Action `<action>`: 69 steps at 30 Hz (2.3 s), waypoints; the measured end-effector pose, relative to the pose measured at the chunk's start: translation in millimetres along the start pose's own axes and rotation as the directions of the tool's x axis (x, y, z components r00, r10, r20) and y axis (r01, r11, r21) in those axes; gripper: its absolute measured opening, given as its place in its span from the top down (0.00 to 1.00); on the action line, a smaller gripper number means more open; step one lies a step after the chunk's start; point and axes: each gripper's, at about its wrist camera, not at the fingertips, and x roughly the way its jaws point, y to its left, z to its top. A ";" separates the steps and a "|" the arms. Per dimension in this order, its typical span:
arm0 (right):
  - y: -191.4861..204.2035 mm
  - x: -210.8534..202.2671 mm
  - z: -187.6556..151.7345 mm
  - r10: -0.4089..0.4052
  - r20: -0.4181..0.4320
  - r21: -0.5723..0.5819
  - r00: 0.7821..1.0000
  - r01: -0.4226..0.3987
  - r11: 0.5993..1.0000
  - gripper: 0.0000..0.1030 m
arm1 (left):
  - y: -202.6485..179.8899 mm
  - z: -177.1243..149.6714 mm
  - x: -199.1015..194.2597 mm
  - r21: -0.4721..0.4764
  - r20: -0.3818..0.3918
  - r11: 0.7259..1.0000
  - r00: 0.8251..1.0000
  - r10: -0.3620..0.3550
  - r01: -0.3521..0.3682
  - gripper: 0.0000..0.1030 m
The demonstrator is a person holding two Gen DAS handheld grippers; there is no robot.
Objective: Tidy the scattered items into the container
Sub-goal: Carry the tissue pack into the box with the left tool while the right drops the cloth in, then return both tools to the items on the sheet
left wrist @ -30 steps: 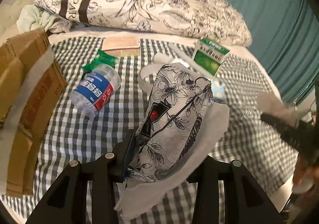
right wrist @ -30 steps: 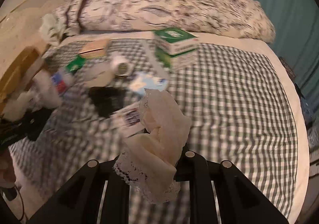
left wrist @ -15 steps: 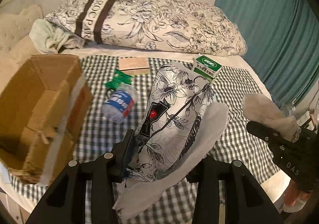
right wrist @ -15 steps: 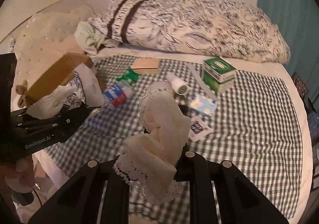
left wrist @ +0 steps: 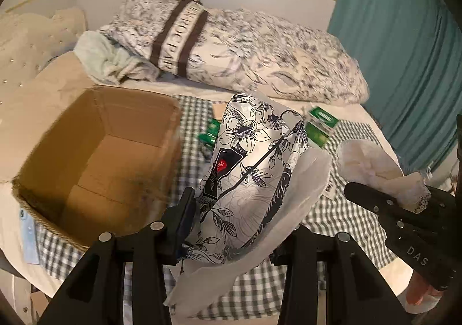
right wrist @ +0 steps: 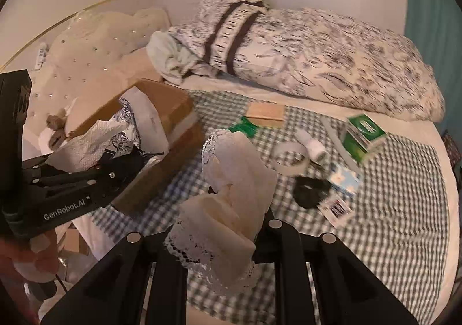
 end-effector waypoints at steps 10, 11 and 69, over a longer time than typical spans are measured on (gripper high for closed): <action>65.9 34.5 50.5 0.123 0.030 -0.073 0.992 -0.120 0.990 0.84 | 82.9 15.5 -8.8 -0.094 0.012 0.988 0.992 0.126 -0.124 0.59; 72.2 40.6 56.6 0.133 0.032 -0.076 0.991 -0.130 0.989 0.84 | 91.7 16.0 -7.7 -0.101 0.009 0.986 0.990 0.138 -0.136 0.59; 0.7 -31.6 8.4 -0.067 0.161 0.001 0.985 0.068 0.998 0.09 | 14.1 -20.9 -26.2 -0.111 0.045 0.991 0.995 0.086 -0.080 0.00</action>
